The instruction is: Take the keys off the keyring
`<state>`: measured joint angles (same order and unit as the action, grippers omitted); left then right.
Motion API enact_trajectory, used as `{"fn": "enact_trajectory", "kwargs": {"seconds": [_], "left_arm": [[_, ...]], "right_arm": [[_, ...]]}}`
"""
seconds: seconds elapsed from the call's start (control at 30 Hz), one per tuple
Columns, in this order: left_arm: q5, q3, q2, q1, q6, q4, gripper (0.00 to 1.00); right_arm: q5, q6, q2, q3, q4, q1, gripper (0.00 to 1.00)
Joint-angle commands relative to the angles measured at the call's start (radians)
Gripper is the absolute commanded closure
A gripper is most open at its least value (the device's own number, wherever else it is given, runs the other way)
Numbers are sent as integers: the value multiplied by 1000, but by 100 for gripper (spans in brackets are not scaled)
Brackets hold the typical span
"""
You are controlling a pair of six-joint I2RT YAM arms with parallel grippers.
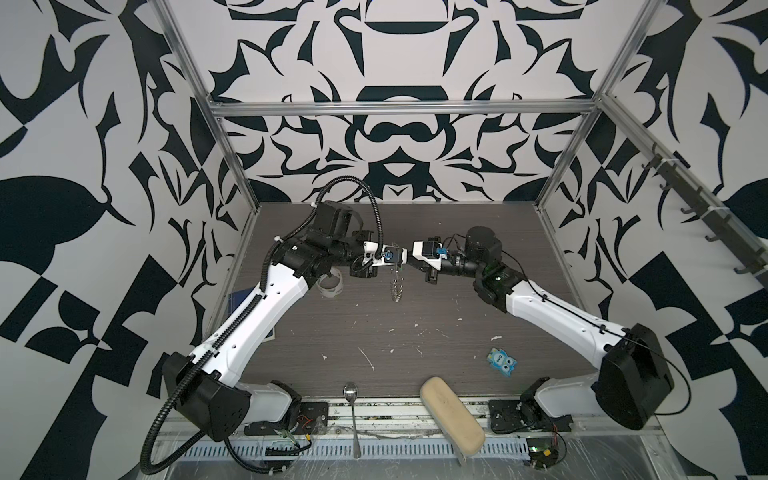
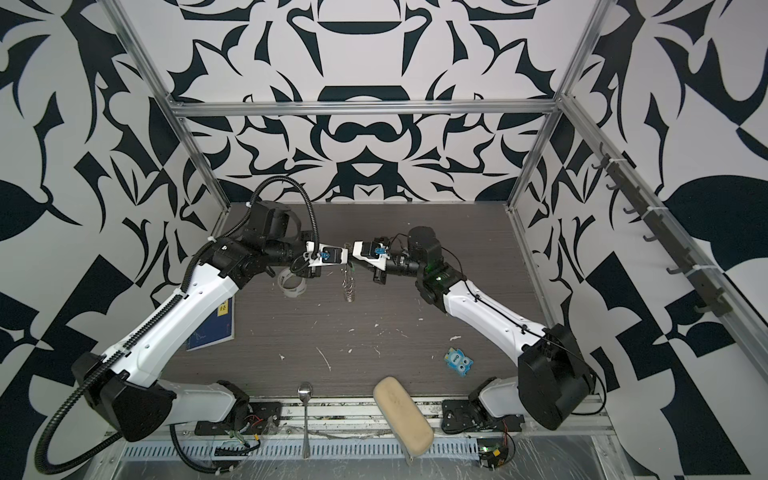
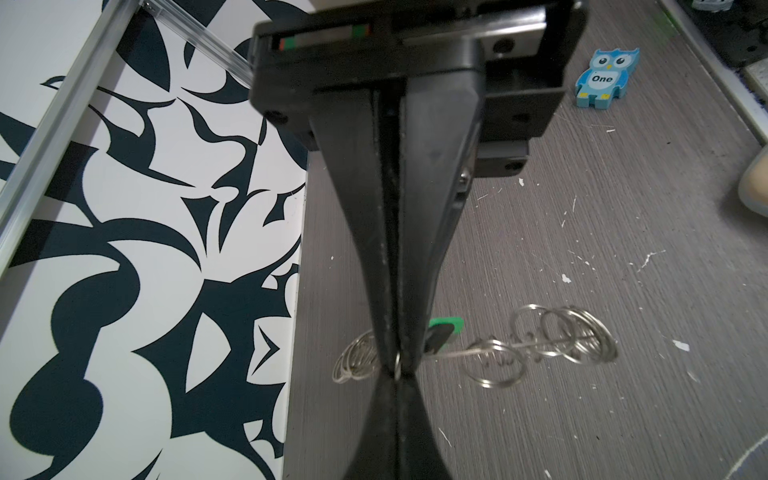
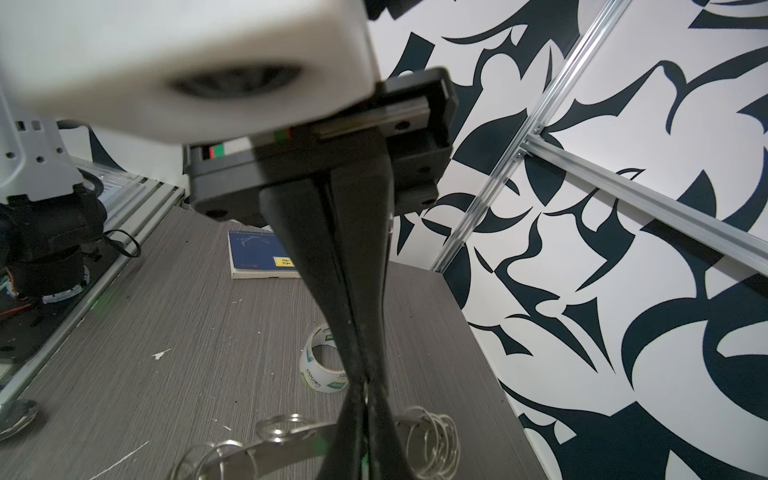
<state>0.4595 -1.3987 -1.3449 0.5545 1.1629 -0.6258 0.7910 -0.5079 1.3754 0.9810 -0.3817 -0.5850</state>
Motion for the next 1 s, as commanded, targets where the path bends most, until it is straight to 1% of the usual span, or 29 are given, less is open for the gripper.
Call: {"fn": "enact_trajectory", "kwargs": {"seconds": [0.0,0.03,0.07,0.1,0.17,0.2,0.27,0.3,0.37,0.5,0.7,0.73,0.8,0.97], "left_arm": [[75,-19,8,8,-10,7,100],[76,-19,7,7,-17,9,100],[76,-16,8,6,-38,22,93],[86,-10,11,1,-59,33,85],[118,2,21,-21,-109,67,72],[147,13,29,-39,-139,98,70],[185,27,44,-58,-195,158,70],[196,27,50,-60,-216,180,71],[219,16,52,-63,-235,191,71],[296,22,55,-80,-288,234,72],[362,51,59,-100,-363,315,72],[372,57,59,-105,-406,337,72],[391,63,54,-116,-441,378,72],[421,39,24,-129,-492,413,71]], "right_arm": [[-11,-12,-12,35,16,-3,100],[-12,-7,-13,32,1,-3,100],[-19,13,-17,23,-35,-3,100],[-20,43,-21,3,-101,-2,100],[-23,115,-25,-37,-245,7,100],[-16,160,-22,-58,-330,15,100],[-11,261,-12,-93,-479,35,100],[-16,312,-3,-116,-588,42,100],[-37,408,25,-155,-772,50,100],[-81,567,89,-173,-1033,56,100],[-85,595,89,-144,-1045,54,100],[-82,598,86,-143,-1045,53,100],[-75,603,81,-137,-1045,51,100],[-61,606,69,-139,-1045,49,100]]}}
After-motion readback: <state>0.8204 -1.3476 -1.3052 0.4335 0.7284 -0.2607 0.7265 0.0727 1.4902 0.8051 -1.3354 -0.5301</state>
